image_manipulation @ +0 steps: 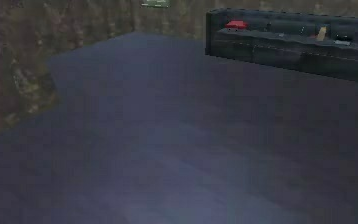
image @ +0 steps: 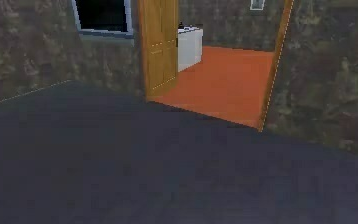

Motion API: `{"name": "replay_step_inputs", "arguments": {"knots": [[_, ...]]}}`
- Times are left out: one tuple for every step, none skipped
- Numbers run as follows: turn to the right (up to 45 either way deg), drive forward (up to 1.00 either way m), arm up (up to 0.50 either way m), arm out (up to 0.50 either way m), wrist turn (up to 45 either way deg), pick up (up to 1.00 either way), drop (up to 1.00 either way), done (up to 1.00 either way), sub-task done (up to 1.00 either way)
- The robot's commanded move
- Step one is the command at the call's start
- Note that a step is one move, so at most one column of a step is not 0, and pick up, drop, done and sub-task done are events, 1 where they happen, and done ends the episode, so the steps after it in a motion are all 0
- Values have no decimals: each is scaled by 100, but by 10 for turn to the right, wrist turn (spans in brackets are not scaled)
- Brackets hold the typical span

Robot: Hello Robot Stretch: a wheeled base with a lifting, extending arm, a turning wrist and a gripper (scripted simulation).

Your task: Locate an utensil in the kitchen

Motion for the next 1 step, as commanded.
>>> {"name": "replay_step_inputs", "arguments": {"knots": [[90, 0, 0, 0, 0, 0, 0, 0, 0]]}}
